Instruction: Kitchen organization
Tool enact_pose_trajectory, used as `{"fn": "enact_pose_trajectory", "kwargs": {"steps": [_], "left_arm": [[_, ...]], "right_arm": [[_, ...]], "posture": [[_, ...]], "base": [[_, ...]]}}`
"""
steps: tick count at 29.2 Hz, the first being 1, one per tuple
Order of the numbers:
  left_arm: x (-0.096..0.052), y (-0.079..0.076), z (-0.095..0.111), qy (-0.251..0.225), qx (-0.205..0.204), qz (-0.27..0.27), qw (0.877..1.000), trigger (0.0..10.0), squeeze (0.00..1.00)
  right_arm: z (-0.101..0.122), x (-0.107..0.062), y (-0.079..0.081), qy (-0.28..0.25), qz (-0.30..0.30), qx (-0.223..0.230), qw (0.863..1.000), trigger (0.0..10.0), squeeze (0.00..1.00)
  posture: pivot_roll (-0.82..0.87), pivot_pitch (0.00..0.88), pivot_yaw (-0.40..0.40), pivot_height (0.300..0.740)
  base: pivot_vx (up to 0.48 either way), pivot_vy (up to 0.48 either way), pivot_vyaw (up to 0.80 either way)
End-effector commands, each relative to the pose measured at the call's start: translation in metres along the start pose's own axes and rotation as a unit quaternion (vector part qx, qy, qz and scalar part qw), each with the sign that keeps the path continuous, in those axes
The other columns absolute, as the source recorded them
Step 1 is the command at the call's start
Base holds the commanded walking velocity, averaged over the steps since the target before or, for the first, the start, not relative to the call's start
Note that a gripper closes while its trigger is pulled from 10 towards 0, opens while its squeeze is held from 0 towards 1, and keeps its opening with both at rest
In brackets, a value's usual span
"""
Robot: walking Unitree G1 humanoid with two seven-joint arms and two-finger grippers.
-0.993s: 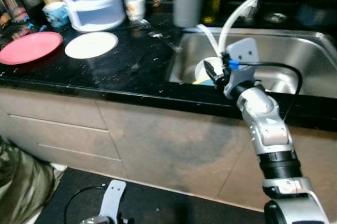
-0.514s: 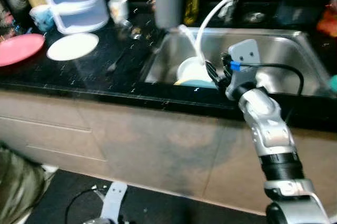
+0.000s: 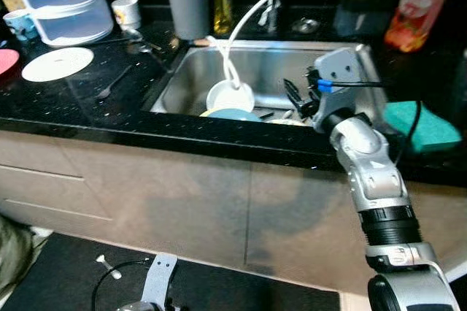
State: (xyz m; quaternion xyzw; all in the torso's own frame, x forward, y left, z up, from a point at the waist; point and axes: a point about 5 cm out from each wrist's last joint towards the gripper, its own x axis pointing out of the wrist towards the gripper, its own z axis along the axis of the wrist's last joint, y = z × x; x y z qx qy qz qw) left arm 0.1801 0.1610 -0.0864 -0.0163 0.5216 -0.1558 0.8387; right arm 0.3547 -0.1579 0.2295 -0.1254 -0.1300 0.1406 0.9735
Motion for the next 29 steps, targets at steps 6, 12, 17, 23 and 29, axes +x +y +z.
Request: {"fn": "enact_pose_trajectory", "kwargs": {"steps": [6,12,17,23,29], "left_arm": [[-0.001,0.004,-0.005,0.006,0.001,0.010,1.000,10.0,0.00],[-0.001,0.004,-0.005,0.005,0.002,0.011,1.000,10.0,0.00],[-0.001,0.003,-0.005,0.005,0.003,0.010,1.000,10.0,0.00],[-0.001,0.003,-0.006,0.005,0.001,0.010,1.000,10.0,0.00],[-0.001,0.002,-0.009,0.004,-0.001,0.009,1.000,10.0,0.00]], "right_arm": [[-0.002,0.004,0.007,0.002,0.013,0.000,1.000,10.0,0.00],[0.002,0.012,0.005,-0.002,0.010,-0.001,1.000,10.0,0.00],[0.007,0.022,0.001,-0.006,0.002,-0.003,1.000,10.0,0.00],[0.014,0.037,-0.012,-0.001,-0.049,-0.017,0.999,10.0,0.00],[0.018,0.047,-0.041,0.027,-0.135,-0.052,0.989,10.0,0.00]], "posture": [[-0.06,0.000,0.046,0.740],[-0.05,0.000,0.044,0.740],[-0.05,0.000,0.041,0.740],[-0.04,0.000,0.037,0.740],[-0.03,0.000,0.030,0.740]], "base": [[0.000,0.000,0.00],[0.000,0.000,0.00],[0.000,0.000,0.00],[0.000,0.000,0.00],[0.000,0.000,0.00]]}}
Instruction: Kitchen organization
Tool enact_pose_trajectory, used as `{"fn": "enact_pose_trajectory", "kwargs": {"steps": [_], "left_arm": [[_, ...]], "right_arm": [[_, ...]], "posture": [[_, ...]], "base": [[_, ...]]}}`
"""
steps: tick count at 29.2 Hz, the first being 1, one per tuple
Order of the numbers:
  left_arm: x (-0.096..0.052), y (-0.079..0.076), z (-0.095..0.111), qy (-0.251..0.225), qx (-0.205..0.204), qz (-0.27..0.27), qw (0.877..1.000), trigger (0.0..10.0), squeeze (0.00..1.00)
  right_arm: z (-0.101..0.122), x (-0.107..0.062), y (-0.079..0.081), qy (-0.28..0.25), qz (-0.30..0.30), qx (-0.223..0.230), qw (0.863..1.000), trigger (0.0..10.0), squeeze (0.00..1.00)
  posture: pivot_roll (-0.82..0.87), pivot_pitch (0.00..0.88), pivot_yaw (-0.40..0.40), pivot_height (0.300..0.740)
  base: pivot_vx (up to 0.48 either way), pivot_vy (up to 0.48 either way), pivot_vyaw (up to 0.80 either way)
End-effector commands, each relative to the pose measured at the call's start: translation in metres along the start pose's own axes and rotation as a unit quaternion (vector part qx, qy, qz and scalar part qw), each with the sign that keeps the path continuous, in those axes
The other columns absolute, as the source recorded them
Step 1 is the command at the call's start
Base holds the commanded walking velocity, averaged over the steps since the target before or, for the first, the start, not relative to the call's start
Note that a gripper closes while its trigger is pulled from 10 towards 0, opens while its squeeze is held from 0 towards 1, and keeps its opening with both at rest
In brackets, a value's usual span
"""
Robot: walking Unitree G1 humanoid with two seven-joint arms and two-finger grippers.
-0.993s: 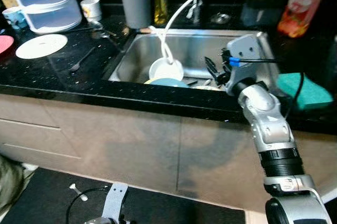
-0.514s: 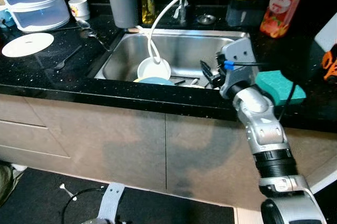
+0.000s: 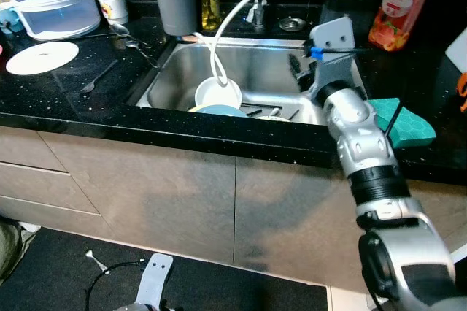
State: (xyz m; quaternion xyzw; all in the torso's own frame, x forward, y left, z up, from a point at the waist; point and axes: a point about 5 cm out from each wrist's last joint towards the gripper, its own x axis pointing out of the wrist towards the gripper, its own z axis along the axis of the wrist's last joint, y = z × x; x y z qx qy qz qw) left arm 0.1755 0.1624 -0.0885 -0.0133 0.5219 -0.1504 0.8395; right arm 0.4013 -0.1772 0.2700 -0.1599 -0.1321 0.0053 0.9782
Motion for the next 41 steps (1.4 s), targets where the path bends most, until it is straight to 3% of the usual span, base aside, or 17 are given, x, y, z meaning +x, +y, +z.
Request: {"fn": "enact_pose_trajectory", "kwargs": {"steps": [1,3,6,10,11,12,13,15,18,20,22,23,24,25,30,32,41], "left_arm": [[-0.001,0.001,-0.005,0.003,-0.001,0.002,1.000,10.0,0.00],[0.000,0.000,-0.005,0.003,-0.001,0.001,1.000,10.0,0.00],[0.000,-0.001,-0.006,0.003,0.000,-0.001,1.000,10.0,0.00],[0.000,-0.002,-0.007,0.003,0.001,-0.003,1.000,10.0,0.00],[0.000,-0.002,-0.008,0.003,0.002,-0.004,1.000,10.0,0.00],[0.000,-0.002,-0.008,0.003,0.002,-0.004,1.000,10.0,0.00],[0.000,-0.003,-0.008,0.003,0.003,-0.005,1.000,10.0,0.00],[0.000,-0.004,-0.009,0.003,0.003,-0.007,1.000,10.0,0.00],[0.001,-0.005,-0.010,0.003,0.004,-0.008,1.000,10.0,0.00],[0.001,-0.005,-0.010,0.003,0.005,-0.010,1.000,10.0,0.00],[0.001,-0.006,-0.010,0.003,0.006,-0.011,1.000,10.0,0.00],[0.001,-0.006,-0.011,0.003,0.007,-0.013,1.000,10.0,0.00],[0.001,-0.006,-0.011,0.003,0.007,-0.013,1.000,10.0,0.00],[0.001,-0.007,-0.012,0.002,0.007,-0.013,1.000,10.0,0.00],[0.001,-0.008,-0.013,-0.001,0.003,-0.014,1.000,10.0,0.00],[0.001,-0.008,-0.013,-0.002,0.004,-0.014,1.000,10.0,0.00],[0.001,-0.008,-0.013,-0.003,0.003,-0.014,1.000,10.0,0.00]], "right_arm": [[-0.004,0.003,-0.009,0.015,-0.027,-0.006,0.999,10.0,0.00],[-0.006,0.003,-0.018,0.023,-0.045,-0.009,0.999,10.0,0.00],[-0.008,0.004,-0.045,0.037,-0.099,-0.021,0.994,10.0,0.00],[-0.009,0.003,-0.062,0.040,-0.126,-0.035,0.991,10.0,0.00],[-0.011,0.001,-0.073,0.043,-0.141,-0.044,0.988,10.0,0.29],[-0.011,0.001,-0.073,0.043,-0.141,-0.044,0.988,10.0,0.29],[-0.012,-0.001,-0.085,0.048,-0.155,-0.052,0.985,10.0,1.00],[-0.012,-0.005,-0.102,0.051,-0.178,-0.057,0.981,10.0,1.00],[-0.012,-0.008,-0.116,0.055,-0.196,-0.065,0.977,10.0,1.00],[-0.013,-0.015,-0.134,0.064,-0.233,-0.081,0.967,10.0,1.00],[-0.014,-0.018,-0.141,0.072,-0.249,-0.086,0.962,10.0,1.00],[-0.019,-0.024,-0.153,0.097,-0.270,-0.096,0.953,10.0,0.56],[-0.019,-0.024,-0.153,0.097,-0.270,-0.096,0.953,10.0,0.56],[-0.022,-0.026,-0.156,0.105,-0.276,-0.095,0.951,10.0,0.00],[-0.027,-0.027,-0.154,0.105,-0.259,-0.062,0.958,10.0,0.00],[-0.028,-0.025,-0.146,0.090,-0.235,-0.033,0.967,10.0,0.00],[-0.026,-0.016,-0.126,0.066,-0.187,0.006,0.980,10.0,0.00]], "posture": [[-0.03,0.000,0.028,0.740],[-0.03,0.000,0.027,0.740],[-0.03,0.000,0.024,0.740],[-0.02,0.000,0.020,0.740],[-0.02,0.001,0.019,0.740],[-0.02,0.001,0.019,0.740],[-0.02,0.004,0.017,0.740],[-0.02,0.008,0.016,0.740],[-0.02,0.010,0.016,0.740],[-0.02,0.017,0.013,0.740],[-0.03,0.020,0.012,0.740],[-0.03,0.023,0.012,0.740],[-0.03,0.023,0.012,0.740],[-0.03,0.026,0.010,0.740],[-0.03,0.027,0.009,0.740],[-0.03,0.025,0.010,0.740],[-0.03,0.013,0.016,0.740]], "base": [[0.000,0.000,0.00],[0.000,0.000,0.00],[0.000,0.000,0.00],[0.000,0.000,0.00],[0.000,0.000,0.00],[0.000,0.000,0.00],[0.000,0.000,0.00],[0.000,0.000,0.00],[0.000,0.000,0.00],[0.000,0.000,0.00],[0.000,0.000,0.00],[0.000,0.000,0.00],[0.000,0.000,0.00],[0.000,0.000,0.00],[0.000,0.000,0.00],[0.000,0.000,0.00],[0.000,0.000,-0.52]]}}
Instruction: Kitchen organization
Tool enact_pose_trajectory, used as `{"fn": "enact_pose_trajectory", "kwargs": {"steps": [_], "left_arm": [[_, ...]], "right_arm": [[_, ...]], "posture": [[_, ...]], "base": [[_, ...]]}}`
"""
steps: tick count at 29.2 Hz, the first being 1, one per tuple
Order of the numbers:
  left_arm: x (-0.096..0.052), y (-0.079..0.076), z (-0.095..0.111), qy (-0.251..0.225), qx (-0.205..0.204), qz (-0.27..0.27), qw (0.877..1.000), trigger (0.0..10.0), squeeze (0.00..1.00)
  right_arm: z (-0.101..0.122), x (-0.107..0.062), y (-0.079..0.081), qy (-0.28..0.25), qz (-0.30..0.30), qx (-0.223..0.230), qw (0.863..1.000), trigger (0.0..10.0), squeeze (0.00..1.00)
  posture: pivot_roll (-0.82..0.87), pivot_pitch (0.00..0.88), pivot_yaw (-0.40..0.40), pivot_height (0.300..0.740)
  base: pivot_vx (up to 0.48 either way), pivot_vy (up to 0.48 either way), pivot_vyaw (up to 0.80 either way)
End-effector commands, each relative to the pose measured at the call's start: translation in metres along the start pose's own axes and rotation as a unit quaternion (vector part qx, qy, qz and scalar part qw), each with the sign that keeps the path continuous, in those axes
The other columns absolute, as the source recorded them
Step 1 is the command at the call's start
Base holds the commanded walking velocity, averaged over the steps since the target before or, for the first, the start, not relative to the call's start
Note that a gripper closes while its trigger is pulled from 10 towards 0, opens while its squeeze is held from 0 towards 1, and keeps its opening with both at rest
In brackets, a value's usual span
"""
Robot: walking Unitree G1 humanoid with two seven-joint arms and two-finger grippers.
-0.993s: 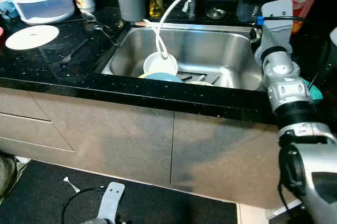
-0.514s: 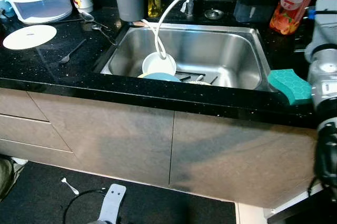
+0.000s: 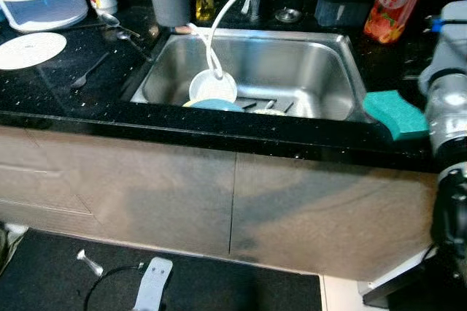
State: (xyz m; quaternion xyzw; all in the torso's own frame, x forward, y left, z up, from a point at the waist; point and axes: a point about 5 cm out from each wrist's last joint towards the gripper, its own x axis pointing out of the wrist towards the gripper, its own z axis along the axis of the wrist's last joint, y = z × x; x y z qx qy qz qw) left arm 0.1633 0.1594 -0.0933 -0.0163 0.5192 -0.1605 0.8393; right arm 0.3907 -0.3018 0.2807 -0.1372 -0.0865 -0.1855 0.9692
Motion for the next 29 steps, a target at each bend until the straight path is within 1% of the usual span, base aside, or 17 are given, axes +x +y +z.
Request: {"fn": "enact_pose_trajectory", "kwargs": {"steps": [1,3,4,5,8,9,11,12,13,16,17,24,29], "left_arm": [[0.001,-0.003,0.000,0.000,0.000,-0.004,1.000,10.0,0.00],[0.001,-0.003,0.000,-0.001,0.001,-0.004,1.000,10.0,0.00],[0.001,-0.003,0.000,-0.001,0.001,-0.004,1.000,10.0,0.00],[0.001,-0.003,0.001,-0.001,0.002,-0.004,1.000,10.0,0.00],[0.001,-0.003,0.001,-0.002,0.002,-0.003,1.000,10.0,0.00],[0.001,-0.003,0.001,-0.003,0.002,-0.002,1.000,10.0,0.00],[0.001,-0.003,0.001,-0.004,0.003,-0.002,1.000,10.0,0.00],[0.001,-0.003,0.002,-0.005,0.003,-0.001,1.000,10.0,0.00],[0.001,-0.003,0.002,-0.005,0.003,-0.001,1.000,10.0,0.00],[0.001,-0.003,0.003,-0.008,0.001,0.000,1.000,10.0,0.00],[0.001,-0.003,0.004,-0.009,0.000,0.000,1.000,10.0,0.00],[0.002,-0.003,0.005,-0.010,-0.006,0.002,1.000,10.0,0.00],[0.002,-0.003,0.006,-0.015,-0.013,0.003,1.000,10.0,0.00]], "right_arm": [[0.001,0.000,-0.003,-0.008,0.001,0.013,1.000,10.0,0.00],[0.003,0.000,0.004,-0.013,0.016,0.016,1.000,10.0,0.00],[0.003,0.000,0.004,-0.013,0.016,0.016,1.000,10.0,0.00],[0.005,-0.001,0.013,-0.021,0.036,0.018,0.999,10.0,0.00],[0.008,-0.002,0.024,-0.034,0.064,0.038,0.997,10.0,0.00],[0.010,-0.002,0.029,-0.043,0.073,0.037,0.996,10.0,0.00],[0.012,-0.003,0.032,-0.048,0.078,0.035,0.995,10.0,0.00],[0.013,-0.004,0.037,-0.053,0.090,0.038,0.994,10.0,0.00],[0.013,-0.004,0.037,-0.053,0.090,0.038,0.994,10.0,0.00],[0.019,-0.008,0.055,-0.073,0.143,0.060,0.985,10.0,0.00],[0.021,-0.009,0.059,-0.078,0.154,0.065,0.983,10.0,0.00],[0.021,-0.013,0.068,-0.085,0.183,0.072,0.977,10.0,0.00],[0.020,-0.014,0.069,-0.084,0.187,0.070,0.976,10.0,0.00]], "posture": [[-0.03,0.013,0.016,0.740],[-0.04,0.009,0.015,0.740],[-0.04,0.009,0.015,0.740],[-0.04,0.003,0.014,0.740],[-0.04,0.002,0.014,0.740],[-0.04,0.000,0.015,0.740],[-0.04,0.000,0.016,0.740],[-0.04,0.000,0.016,0.740],[-0.04,0.000,0.016,0.740],[-0.04,0.000,0.015,0.740],[-0.04,0.000,0.016,0.740],[-0.04,0.000,0.017,0.740],[-0.04,0.000,0.017,0.740]], "base": [[0.000,0.000,-0.79],[0.000,0.000,-0.79],[0.000,0.000,-0.79],[0.000,0.000,-0.79],[0.000,0.000,-0.66],[0.000,0.000,0.00],[0.000,0.000,0.00],[0.000,0.000,0.00],[0.000,0.000,0.00],[0.000,-0.097,0.00],[0.000,-0.326,0.00],[0.000,-0.390,0.00],[0.000,-0.406,0.00]]}}
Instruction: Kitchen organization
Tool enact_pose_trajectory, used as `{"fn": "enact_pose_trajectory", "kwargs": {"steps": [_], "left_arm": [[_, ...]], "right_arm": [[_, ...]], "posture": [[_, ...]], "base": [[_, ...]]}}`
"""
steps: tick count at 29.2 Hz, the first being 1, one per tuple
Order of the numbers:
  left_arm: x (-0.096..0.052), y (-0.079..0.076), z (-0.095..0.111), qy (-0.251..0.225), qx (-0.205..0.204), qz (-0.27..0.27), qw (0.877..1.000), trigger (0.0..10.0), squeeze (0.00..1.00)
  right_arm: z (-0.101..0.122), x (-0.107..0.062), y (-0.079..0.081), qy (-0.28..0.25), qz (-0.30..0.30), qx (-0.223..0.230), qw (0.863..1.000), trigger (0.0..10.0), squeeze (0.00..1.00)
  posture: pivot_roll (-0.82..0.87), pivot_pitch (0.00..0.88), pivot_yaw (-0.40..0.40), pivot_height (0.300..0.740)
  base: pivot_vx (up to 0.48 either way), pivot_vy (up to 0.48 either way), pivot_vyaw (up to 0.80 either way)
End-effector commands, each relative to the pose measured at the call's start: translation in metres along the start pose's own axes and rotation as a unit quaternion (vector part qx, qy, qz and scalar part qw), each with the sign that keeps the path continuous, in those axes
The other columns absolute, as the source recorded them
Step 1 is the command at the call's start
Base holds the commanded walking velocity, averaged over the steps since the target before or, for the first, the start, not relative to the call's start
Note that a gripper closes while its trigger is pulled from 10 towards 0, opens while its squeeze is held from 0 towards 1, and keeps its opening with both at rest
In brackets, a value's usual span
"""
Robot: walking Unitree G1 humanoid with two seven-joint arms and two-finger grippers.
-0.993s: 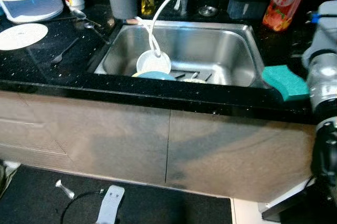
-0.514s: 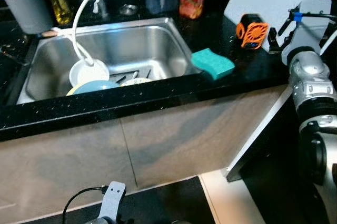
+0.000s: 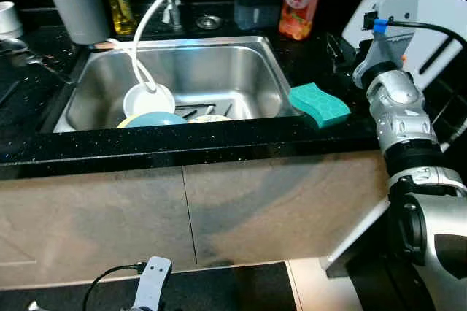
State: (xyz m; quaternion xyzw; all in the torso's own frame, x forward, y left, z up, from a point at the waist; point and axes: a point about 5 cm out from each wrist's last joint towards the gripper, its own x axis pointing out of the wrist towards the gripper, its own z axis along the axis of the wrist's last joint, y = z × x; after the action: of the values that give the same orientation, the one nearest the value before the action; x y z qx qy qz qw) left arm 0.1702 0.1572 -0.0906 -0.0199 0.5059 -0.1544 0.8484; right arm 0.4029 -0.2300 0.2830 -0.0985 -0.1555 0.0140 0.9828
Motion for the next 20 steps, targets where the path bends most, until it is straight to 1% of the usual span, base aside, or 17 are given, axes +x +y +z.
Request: {"fn": "enact_pose_trajectory", "kwargs": {"steps": [1,4,9,20], "left_arm": [[0.001,-0.002,-0.002,0.002,-0.009,-0.001,1.000,10.0,0.00],[0.001,-0.002,-0.001,-0.004,-0.018,0.004,1.000,10.0,0.00],[0.000,-0.001,-0.001,-0.004,-0.014,0.006,1.000,10.0,0.00],[0.000,-0.001,-0.001,-0.003,-0.013,0.002,1.000,10.0,0.00]], "right_arm": [[-0.002,-0.001,0.001,0.002,0.004,0.001,1.000,10.0,0.00],[-0.002,-0.002,0.002,0.002,0.006,0.001,1.000,10.0,0.00],[-0.002,-0.002,0.007,0.003,0.018,-0.006,1.000,10.0,0.00],[-0.003,-0.002,0.012,0.006,0.028,-0.013,0.999,10.0,0.00]], "posture": [[-0.04,0.000,0.017,0.740],[-0.04,0.000,0.016,0.740],[-0.04,0.000,0.018,0.740],[-0.04,0.000,0.017,0.740]], "base": [[0.000,-0.375,0.00],[0.000,0.000,0.00],[0.000,0.000,0.00],[0.000,0.000,0.00]]}}
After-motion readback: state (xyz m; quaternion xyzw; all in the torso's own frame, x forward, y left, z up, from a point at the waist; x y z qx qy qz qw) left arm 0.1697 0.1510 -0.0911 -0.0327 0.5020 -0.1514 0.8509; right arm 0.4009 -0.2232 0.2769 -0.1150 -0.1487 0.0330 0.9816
